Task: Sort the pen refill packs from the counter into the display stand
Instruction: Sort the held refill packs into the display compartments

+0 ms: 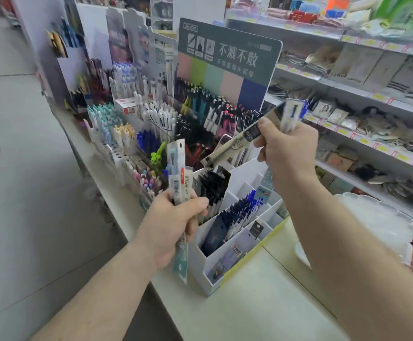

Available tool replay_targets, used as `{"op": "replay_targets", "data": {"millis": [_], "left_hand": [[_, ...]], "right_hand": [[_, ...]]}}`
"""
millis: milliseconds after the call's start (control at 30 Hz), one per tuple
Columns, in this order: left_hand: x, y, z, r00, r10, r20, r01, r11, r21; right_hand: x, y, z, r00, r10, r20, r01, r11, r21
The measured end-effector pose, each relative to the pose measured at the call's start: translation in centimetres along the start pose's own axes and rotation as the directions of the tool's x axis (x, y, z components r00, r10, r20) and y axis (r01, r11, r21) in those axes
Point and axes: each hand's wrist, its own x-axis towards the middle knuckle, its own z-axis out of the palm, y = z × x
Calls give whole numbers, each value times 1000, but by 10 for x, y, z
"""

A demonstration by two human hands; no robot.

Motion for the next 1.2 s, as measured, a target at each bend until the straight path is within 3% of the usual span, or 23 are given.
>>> {"op": "replay_targets", "data": {"millis": [200,467,600,733,867,1000,1200], "left_hand": [[3,-8,2,997,82,-16,-81,996,39],[10,-16,10,999,47,5,-47,997,60],[10,-20,20,996,22,90,-32,993,116],[8,-23,36,983,-15,183,-16,986,163],[10,-28,60,957,-113,266,50,971,233],[18,-41,84,907,-238,348,131,943,305],[21,-63,111,869,-308,388,132,899,418]], "right_hand": [[11,21,26,988,5,152,41,953,-299],[20,27,40,892,205,404,74,813,-578],[16,18,26,917,153,368,69,849,-524],[-5,14,-11,960,98,262,-29,966,-256],[-33,25,-52,882,250,400,-260,965,-30],[-53,45,-79,791,360,494,-380,923,-65],[-81,57,-105,850,407,334,-367,913,-178]]}}
